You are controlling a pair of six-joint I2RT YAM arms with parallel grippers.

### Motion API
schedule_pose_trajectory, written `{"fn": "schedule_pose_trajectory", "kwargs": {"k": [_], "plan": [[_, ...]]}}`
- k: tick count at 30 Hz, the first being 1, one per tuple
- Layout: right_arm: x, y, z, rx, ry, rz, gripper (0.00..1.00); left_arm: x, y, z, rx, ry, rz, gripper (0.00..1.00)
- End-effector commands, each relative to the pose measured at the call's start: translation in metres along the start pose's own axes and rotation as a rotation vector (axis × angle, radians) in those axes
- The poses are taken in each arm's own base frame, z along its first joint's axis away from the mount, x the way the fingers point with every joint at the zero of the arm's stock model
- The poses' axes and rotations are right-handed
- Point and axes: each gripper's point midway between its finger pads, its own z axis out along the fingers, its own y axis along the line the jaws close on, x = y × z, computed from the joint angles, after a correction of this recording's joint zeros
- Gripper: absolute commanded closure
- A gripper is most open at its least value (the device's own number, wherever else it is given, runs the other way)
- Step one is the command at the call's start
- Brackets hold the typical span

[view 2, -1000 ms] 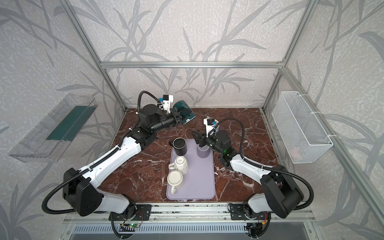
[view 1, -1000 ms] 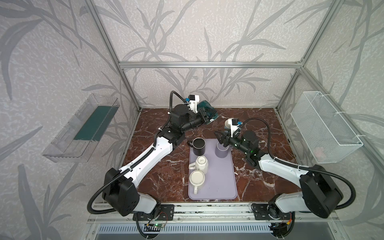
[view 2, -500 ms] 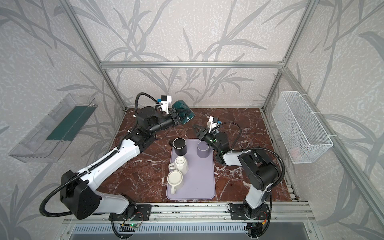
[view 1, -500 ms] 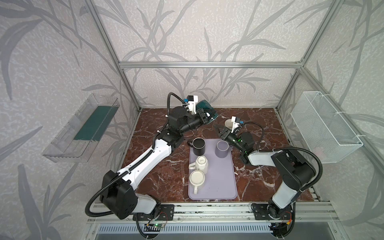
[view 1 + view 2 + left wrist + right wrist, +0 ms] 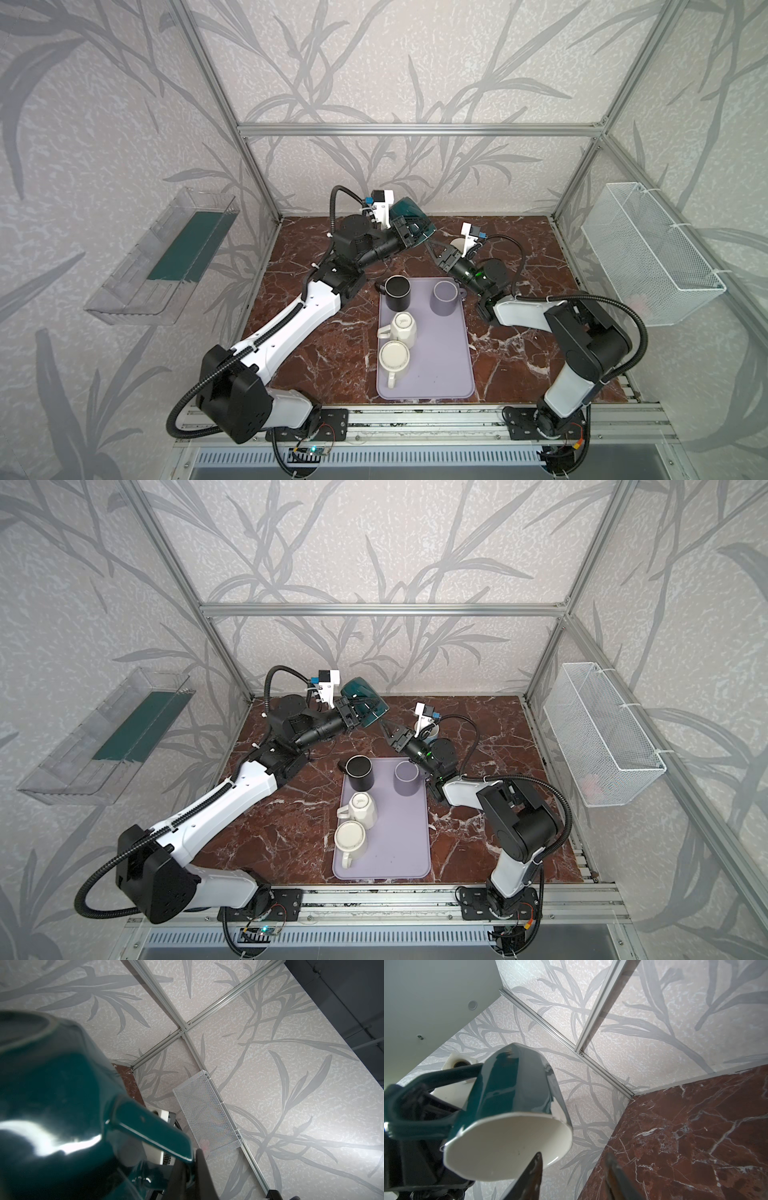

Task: Turn the mug right side up
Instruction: Pass the mug.

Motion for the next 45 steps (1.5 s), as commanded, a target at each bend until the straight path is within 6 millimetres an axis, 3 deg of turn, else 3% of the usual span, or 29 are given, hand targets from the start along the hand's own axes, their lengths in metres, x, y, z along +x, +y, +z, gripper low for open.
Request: {"fn": "schedule_pose_trajectory", "kwargs": {"k": [1,10,20,31,37,45], "plan": [[-0.004,0.015,0.009,-0.068,-0.01,-0.009,0.53,-0.023,-0.051,-0.013,0.158,-0.092,0.079,1.0],[0.0,0.019,0.027,-0.094,-0.012,0.015,0.56,-0.024,-0.062,-0.015,0.229,-0.107,0.062,1.0],[-0.012,0.028,0.038,-0.116,-0.055,0.028,0.64,-0.024,-0.066,-0.019,0.262,-0.119,0.043,1.0],[-0.021,0.036,0.038,-0.128,-0.079,0.036,0.98,-0.023,-0.064,-0.021,0.276,-0.128,0.029,1.0],[-0.03,0.041,0.026,-0.116,-0.109,-0.005,1.0,-0.021,-0.058,-0.022,0.243,-0.123,0.031,1.0],[-0.041,0.027,0.008,-0.072,-0.119,-0.014,1.0,-0.027,-0.035,-0.037,0.13,-0.142,0.053,0.76]]}}
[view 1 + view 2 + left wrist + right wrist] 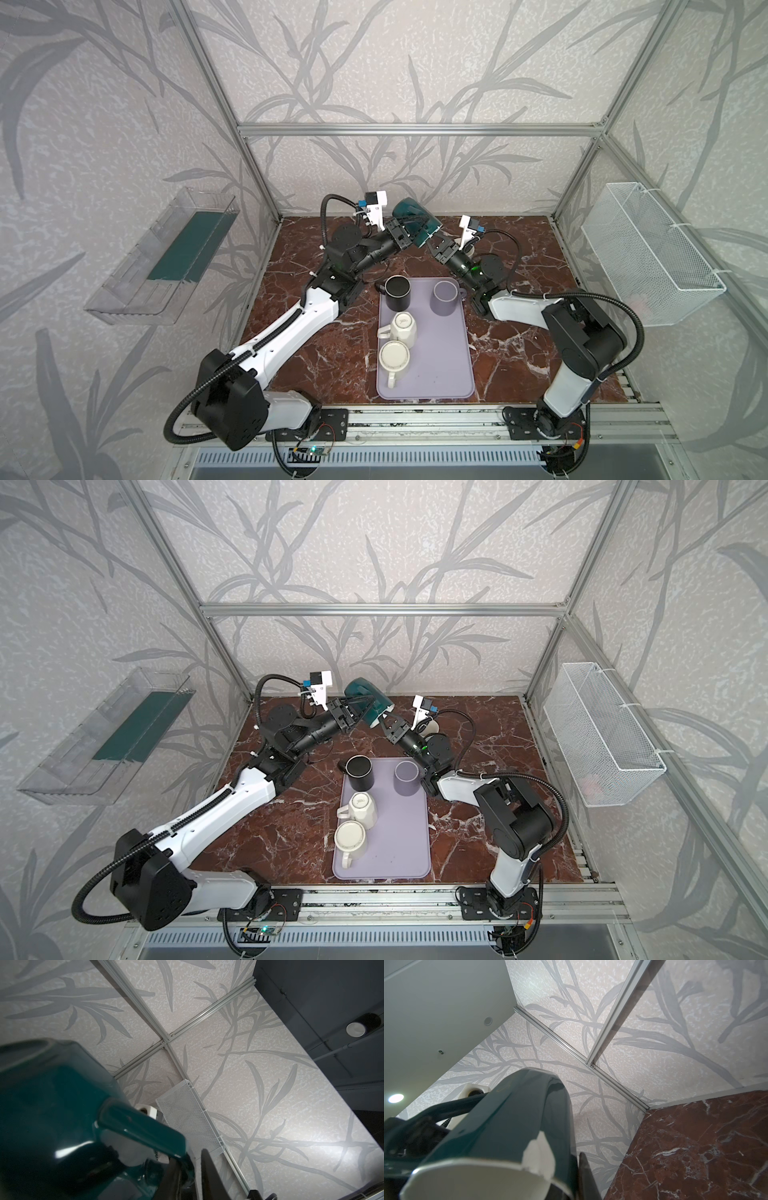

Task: Turn the mug right side up
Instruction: Pass the mug.

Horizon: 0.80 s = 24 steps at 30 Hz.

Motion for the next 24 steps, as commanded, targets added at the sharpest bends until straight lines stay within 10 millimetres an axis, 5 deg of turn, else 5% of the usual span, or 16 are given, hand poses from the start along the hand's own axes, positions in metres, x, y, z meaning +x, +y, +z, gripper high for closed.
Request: {"fn": "schedule_pose_trajectory", "kwargs": {"k": [1,9,17,24], "plan": [[-0.024,0.014,-0.006,-0.037,-0.045,-0.037,1.0,-0.018,-0.025,-0.021,0.028,-0.058,0.096,0.74],[-0.018,0.009,0.001,0.016,0.033,-0.069,1.0,-0.026,-0.003,-0.059,-0.227,-0.061,0.24,0.63],[-0.011,0.013,0.015,0.117,0.229,-0.176,1.0,-0.026,0.049,-0.111,-0.735,0.174,0.506,0.62],[-0.019,0.016,0.015,0.199,0.423,-0.236,1.0,-0.012,0.061,-0.111,-0.713,0.377,0.738,0.63]]}}
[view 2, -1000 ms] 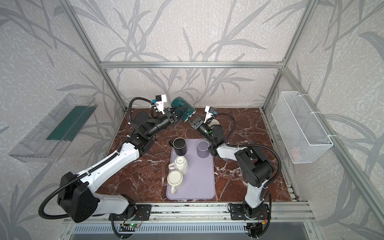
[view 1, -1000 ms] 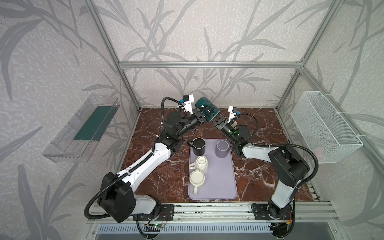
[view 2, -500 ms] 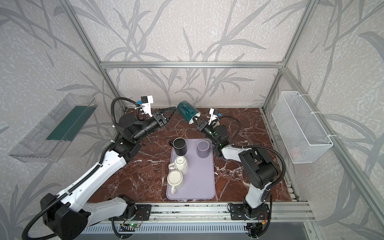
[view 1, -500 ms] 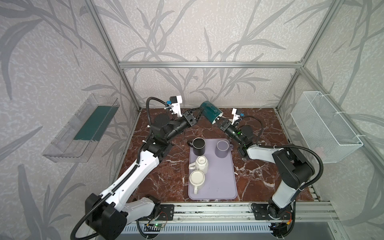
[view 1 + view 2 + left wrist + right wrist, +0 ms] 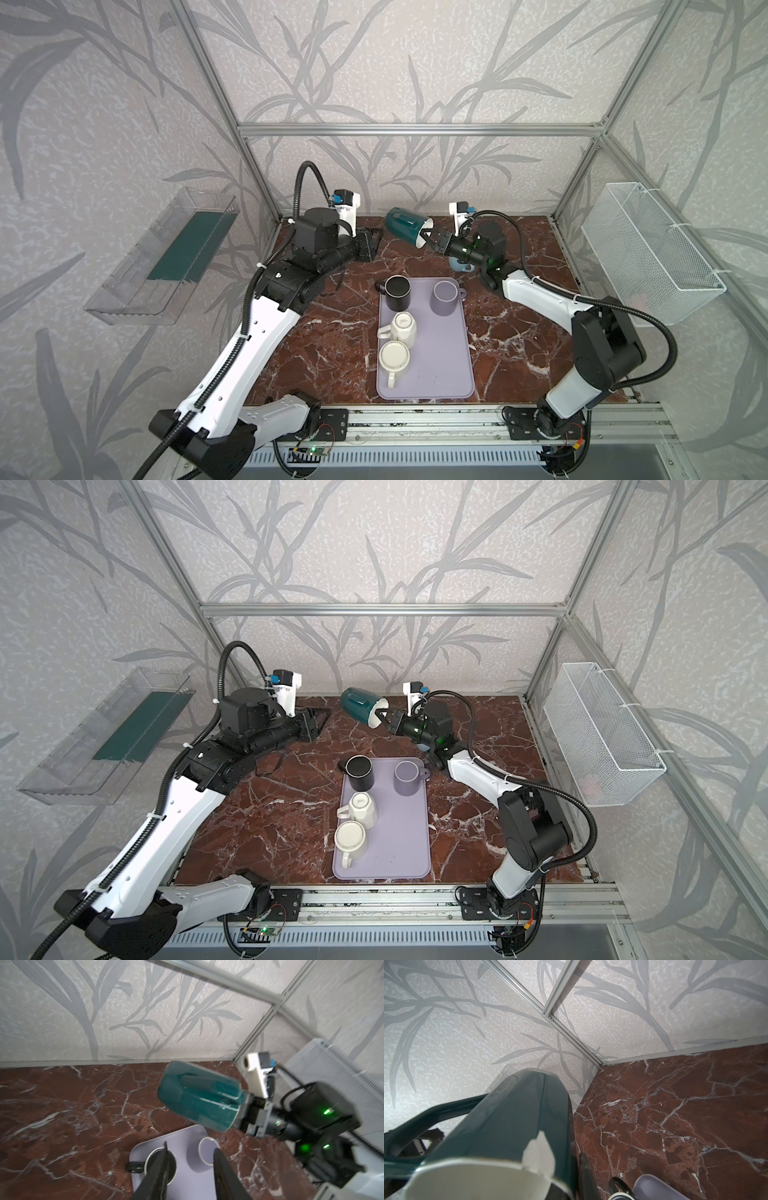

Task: Turn the mug right side up
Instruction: Pass the mug.

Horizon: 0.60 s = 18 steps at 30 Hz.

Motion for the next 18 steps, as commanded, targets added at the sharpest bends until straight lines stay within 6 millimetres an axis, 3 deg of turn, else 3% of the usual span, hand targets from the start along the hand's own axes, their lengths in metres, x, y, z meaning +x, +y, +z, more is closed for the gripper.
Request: {"fn": "schedule_pose_trajectory", "kwargs": {"k": [1,9,18], "plan": [[-0.02,0.034,-0.015,-0.047,0.067,-0.111,1.0,0.024,0.007,-0.001,-0.007,0.106,0.216,0.63],[-0.021,0.033,-0.027,0.015,0.215,-0.184,1.0,0.021,-0.016,-0.02,0.123,-0.029,0.445,0.63],[-0.01,0.037,-0.036,0.023,0.391,-0.23,1.0,0.035,-0.025,-0.023,0.191,-0.091,0.626,0.6]]}}
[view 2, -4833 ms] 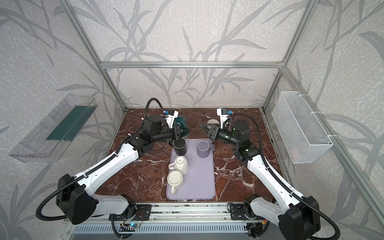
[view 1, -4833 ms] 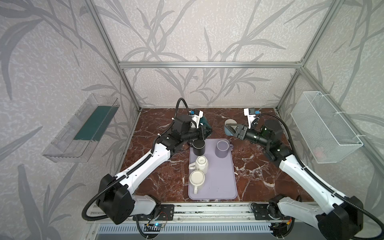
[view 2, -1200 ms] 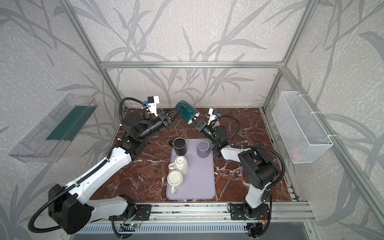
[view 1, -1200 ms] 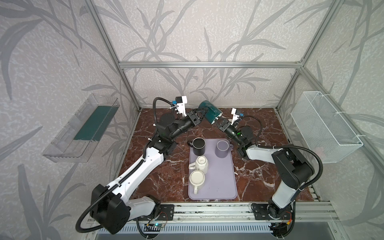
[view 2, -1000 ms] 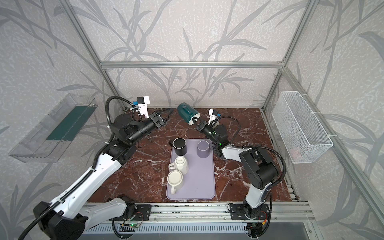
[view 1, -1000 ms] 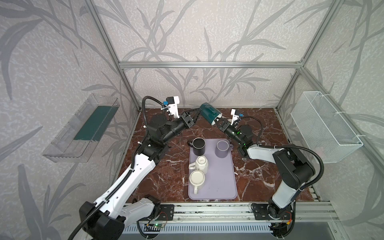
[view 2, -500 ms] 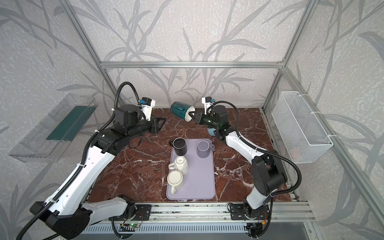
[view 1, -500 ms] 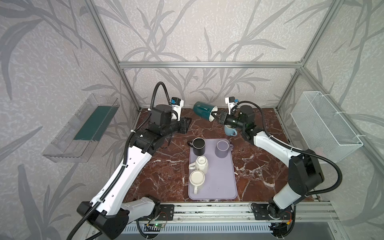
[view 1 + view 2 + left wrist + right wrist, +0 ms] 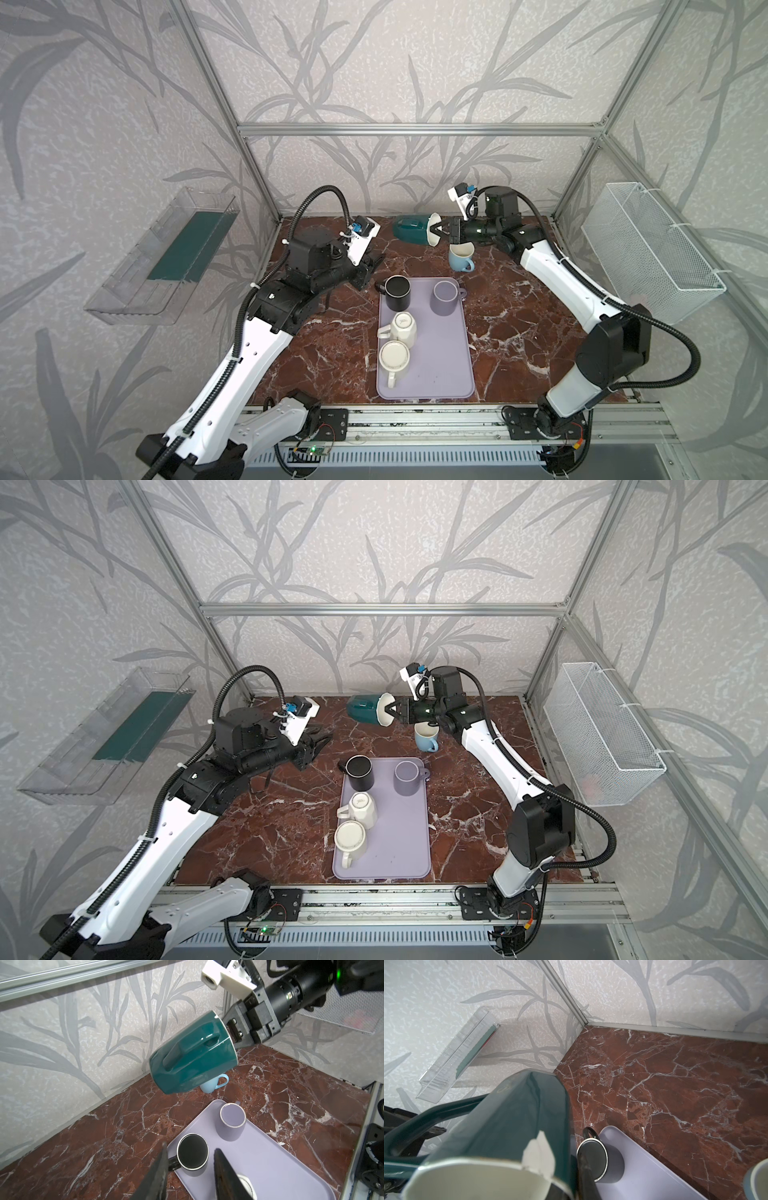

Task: Turn the mug right side up
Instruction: Pass the mug.

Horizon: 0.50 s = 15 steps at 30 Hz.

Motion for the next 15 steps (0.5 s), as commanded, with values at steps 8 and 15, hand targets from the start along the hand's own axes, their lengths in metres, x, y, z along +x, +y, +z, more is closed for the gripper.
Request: {"fn": "schedule_pose_trajectory", "kwargs": {"k": [8,15], "plan": [[0.021,0.031,-0.024,-0.054,0.195,-0.124,1.0,-0.001,-0.025,0.001,0.121,-0.111,0.24,0.55],[0.044,0.032,-0.031,-0.013,0.282,-0.152,1.0,-0.006,-0.037,0.018,0.229,-0.086,0.289,0.57]]}}
